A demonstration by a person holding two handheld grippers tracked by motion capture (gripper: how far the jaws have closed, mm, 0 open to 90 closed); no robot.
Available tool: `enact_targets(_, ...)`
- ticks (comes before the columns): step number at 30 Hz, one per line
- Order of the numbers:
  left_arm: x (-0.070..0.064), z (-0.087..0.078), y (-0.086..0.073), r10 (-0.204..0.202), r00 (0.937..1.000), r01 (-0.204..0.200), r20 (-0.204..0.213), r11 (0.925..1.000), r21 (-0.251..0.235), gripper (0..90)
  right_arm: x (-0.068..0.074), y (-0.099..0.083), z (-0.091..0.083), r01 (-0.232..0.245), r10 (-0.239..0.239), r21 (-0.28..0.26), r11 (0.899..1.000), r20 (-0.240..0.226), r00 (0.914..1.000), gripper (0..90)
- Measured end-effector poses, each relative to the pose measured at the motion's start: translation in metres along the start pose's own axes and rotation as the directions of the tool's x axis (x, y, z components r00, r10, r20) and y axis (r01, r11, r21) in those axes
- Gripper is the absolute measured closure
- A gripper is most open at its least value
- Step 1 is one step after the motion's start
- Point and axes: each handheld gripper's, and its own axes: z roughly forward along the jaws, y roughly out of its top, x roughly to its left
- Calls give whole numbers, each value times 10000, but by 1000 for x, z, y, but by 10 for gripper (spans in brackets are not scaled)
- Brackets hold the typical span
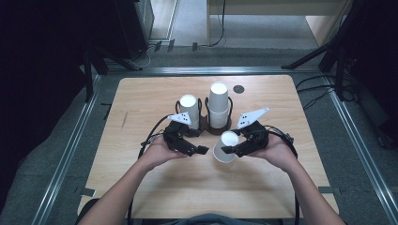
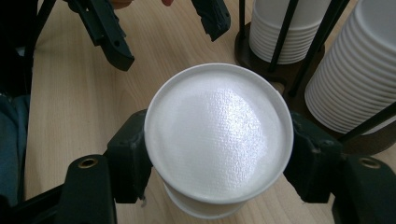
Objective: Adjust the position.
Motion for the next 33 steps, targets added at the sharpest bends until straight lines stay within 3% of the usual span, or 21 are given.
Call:
enact_targets(7,0,8,-4,319,9985,-322,449,9995,64,94,-1,1,3,-154,139,-460,9988,-319,9994,331)
enact_targets(23,-9,20,-4,1044,9932,-1054,513,9943,181,95,7,17,6,-326,230,-981,9946,-973,9950,332)
enact_targets(30,-13,27,-3,1163,9913,-1184,612,9924,330,97,6,20,9,-705,559,-1101,9914,-1303,9899,333)
enact_targets(33,-16,29,-2,1395,9884,-1408,608,9899,187,132,7,20,10,-791,623,-1129,9905,-1453,9874,334)
